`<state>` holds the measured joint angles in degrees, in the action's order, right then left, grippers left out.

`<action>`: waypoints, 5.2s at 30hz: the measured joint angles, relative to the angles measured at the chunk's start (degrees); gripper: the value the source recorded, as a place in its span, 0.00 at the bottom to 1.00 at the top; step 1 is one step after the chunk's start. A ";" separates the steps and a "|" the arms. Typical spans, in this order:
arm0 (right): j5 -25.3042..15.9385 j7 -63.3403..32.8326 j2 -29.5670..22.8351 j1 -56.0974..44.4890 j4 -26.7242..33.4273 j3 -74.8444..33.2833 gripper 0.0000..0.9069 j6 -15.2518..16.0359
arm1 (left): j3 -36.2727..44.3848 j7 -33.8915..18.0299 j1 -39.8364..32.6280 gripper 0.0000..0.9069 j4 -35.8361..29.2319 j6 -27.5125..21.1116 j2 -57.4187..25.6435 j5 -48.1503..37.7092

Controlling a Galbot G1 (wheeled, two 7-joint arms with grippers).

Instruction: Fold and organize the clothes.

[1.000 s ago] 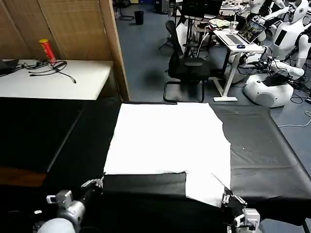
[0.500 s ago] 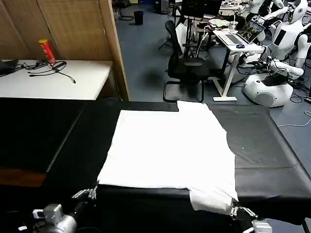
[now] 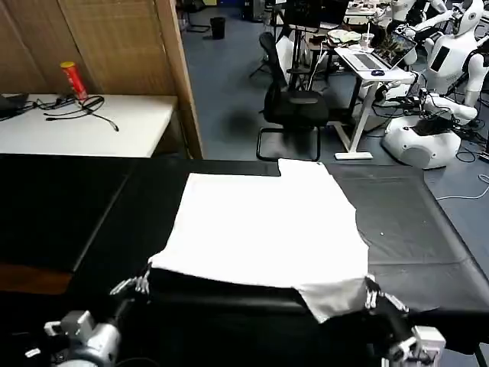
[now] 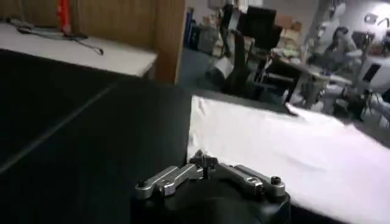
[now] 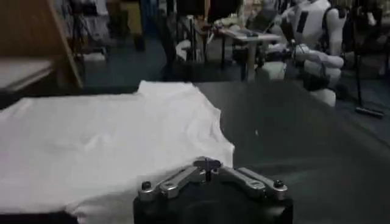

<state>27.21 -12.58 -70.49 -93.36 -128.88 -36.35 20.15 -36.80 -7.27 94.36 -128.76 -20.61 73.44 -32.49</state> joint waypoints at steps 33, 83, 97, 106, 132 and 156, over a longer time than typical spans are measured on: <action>-1.20 9.44 2.36 31.52 34.34 10.52 0.97 -3.02 | 10.71 0.88 -26.90 0.97 27.78 2.98 -1.93 9.70; 3.83 4.77 5.73 8.26 14.77 1.11 0.08 5.33 | 6.23 4.49 -13.71 0.00 20.16 -1.28 -4.87 3.11; 5.73 1.97 9.71 0.94 7.40 -0.73 0.08 12.83 | 4.19 -0.62 -3.94 0.00 8.20 -5.80 -6.22 7.72; 5.35 1.81 9.39 -2.15 4.09 -1.32 0.97 15.34 | 2.83 -2.47 1.42 0.97 3.33 -8.68 -5.52 8.50; 4.74 5.38 13.09 20.18 8.69 1.14 0.97 10.01 | 2.84 -4.07 -10.82 0.97 0.78 -12.76 -8.98 1.63; 3.07 5.66 2.63 61.78 56.77 21.72 0.97 12.94 | 22.97 -0.30 -58.74 0.97 49.17 -16.59 -8.79 -6.35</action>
<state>30.28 -6.93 -67.87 -31.59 -72.11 -14.63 33.09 -13.83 -7.57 35.63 -79.59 -37.20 64.66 -38.84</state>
